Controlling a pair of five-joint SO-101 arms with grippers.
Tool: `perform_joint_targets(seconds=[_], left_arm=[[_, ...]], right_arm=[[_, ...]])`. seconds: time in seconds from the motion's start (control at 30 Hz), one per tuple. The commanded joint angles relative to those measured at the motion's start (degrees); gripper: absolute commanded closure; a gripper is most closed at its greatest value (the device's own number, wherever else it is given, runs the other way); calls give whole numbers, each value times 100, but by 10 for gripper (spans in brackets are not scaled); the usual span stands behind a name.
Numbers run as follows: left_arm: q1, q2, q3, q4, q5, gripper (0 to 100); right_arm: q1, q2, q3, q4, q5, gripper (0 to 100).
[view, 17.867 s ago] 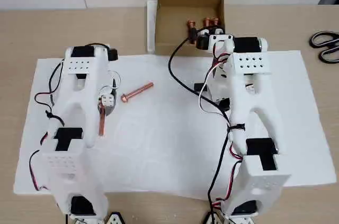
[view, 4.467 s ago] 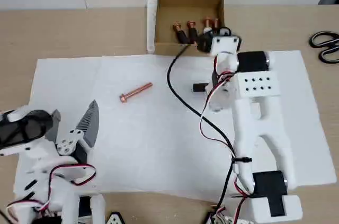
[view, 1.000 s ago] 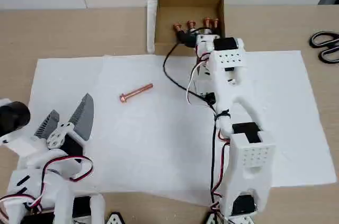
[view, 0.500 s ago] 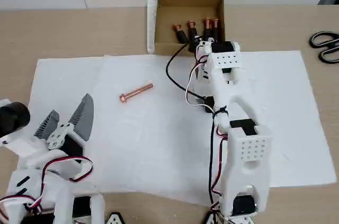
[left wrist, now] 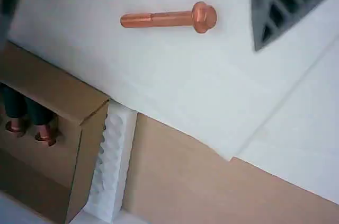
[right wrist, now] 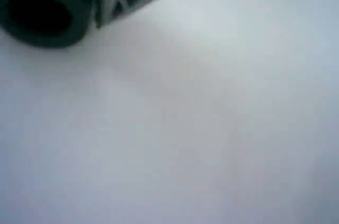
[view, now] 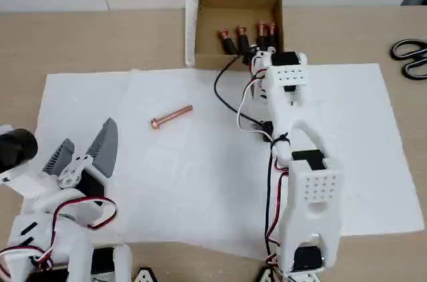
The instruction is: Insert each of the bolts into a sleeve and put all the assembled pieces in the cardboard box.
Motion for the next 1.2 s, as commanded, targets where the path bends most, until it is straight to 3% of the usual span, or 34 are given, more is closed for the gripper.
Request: perform_joint_targets(seconds=[0.0,0.33,0.47,0.77,0.93,1.07,1.17], left_arm=[[9,-18,-22,-18,9,717],[44,35,-84,141,-9,713],[176,431,-233,167,-141,713],[193,3596,-2149,176,88,713],[914,5327,-2782,185,44,715],[1538,6242,-3134,158,-774,716],[1802,6708,-3407,158,-897,716]], right_arm=[[4,-22,-176,-92,-35,944],[4,-760,-273,277,-18,946],[31,-1367,-273,435,316,946],[673,-1930,-273,699,633,946],[954,-1921,-246,822,615,946],[1077,-1921,-237,831,624,946],[1200,-1921,-237,831,624,946]])
